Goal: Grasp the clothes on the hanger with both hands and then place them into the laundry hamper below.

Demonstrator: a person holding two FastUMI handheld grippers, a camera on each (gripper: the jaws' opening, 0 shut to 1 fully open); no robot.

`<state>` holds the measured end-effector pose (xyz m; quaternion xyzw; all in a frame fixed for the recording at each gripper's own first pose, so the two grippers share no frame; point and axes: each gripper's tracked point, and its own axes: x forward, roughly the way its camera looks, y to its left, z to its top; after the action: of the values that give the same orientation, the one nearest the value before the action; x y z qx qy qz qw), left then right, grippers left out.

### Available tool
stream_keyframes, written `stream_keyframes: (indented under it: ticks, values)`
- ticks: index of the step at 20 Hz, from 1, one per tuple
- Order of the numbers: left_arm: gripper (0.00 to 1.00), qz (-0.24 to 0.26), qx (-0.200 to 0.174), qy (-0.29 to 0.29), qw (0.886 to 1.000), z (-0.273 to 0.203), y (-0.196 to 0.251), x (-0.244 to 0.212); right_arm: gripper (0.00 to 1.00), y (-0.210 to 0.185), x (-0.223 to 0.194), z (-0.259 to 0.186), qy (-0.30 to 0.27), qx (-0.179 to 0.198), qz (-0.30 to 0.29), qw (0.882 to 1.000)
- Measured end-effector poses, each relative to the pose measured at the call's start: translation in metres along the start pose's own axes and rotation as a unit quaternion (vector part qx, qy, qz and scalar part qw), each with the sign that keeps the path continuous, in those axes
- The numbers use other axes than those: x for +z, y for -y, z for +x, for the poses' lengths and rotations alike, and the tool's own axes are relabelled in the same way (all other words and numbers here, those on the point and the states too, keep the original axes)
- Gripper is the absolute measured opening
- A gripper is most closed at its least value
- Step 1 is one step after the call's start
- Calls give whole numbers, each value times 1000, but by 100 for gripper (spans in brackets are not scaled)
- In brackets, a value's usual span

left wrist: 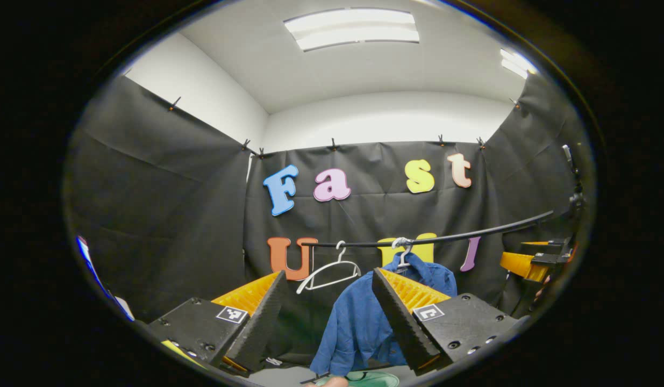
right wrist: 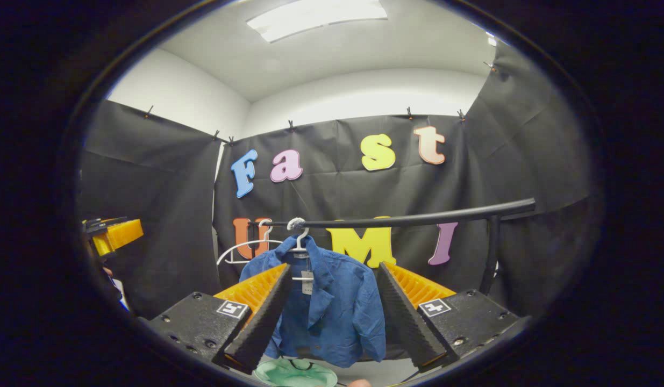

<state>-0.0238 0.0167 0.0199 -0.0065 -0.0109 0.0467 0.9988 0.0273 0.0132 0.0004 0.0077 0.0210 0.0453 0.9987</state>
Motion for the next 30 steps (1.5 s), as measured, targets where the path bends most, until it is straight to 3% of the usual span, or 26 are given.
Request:
stream_keyframes:
  ticks: [8,13,16,18,24,29,30]
  values:
    - [99,10,7,-21,1000,4,4,-13,100,-3,-2,3,-2,-7,-11,1000]
    - [99,16,10,-13,1000,9,2,-26,100,-5,-25,16,-26,-36,-3,999]
    - [99,12,-19,-27,999,18,12,-47,100,-14,-47,26,-46,-46,11,998]
    - [99,1,-58,-40,998,23,27,-64,100,-21,-64,32,-64,-52,20,996]
    - [99,-30,-142,-83,986,41,63,-107,99,-33,-108,60,-109,-63,38,991]
    - [100,-35,-153,-114,981,68,90,-145,100,-24,-139,107,-145,-42,64,986]
    - [96,-32,-151,-116,981,75,94,-151,100,-20,-145,118,-150,-39,68,986]
